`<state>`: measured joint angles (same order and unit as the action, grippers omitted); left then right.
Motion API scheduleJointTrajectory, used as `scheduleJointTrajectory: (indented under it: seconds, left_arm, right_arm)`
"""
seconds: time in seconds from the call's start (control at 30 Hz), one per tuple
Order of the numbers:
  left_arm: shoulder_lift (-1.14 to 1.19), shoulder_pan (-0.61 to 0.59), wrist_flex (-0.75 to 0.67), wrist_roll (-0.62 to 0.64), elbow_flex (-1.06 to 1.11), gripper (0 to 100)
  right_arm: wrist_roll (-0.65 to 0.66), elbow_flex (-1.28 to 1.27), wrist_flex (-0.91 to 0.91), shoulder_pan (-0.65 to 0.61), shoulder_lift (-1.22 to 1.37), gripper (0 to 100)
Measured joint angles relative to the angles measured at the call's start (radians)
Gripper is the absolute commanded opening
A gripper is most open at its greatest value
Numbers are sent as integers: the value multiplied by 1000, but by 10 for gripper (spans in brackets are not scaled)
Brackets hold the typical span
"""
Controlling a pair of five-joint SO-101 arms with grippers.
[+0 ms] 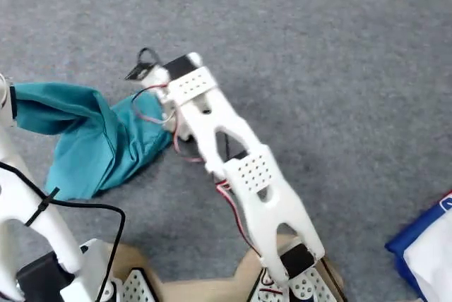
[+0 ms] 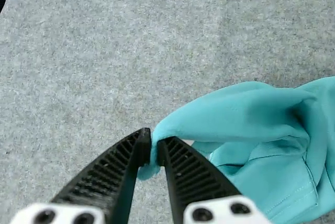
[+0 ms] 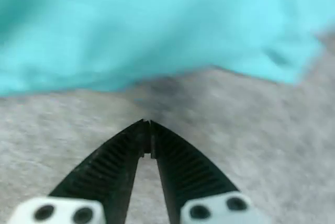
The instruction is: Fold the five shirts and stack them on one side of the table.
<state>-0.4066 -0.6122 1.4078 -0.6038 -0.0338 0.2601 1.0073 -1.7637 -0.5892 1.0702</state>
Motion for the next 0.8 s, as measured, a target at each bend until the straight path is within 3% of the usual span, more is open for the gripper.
scheduleJointTrajectory:
  seconds: [0.23,0.47,0.53,0.7,0.8]
  left_arm:
    - [0,0,0,0,0,20]
    - [0,-2,0,0,0,20]
    - [0,-2,0,0,0,20]
    - [0,-2,0,0,2,20]
    - [0,-2,0,0,2,20]
  right_arm:
    - [0,0,0,52,-40,12]
    - [-89,0,-2,-94,-107,260]
    - [-123,0,6,-140,-107,289]
    - [-201,8,106,-210,-46,249]
    - [-238,12,153,-216,12,146]
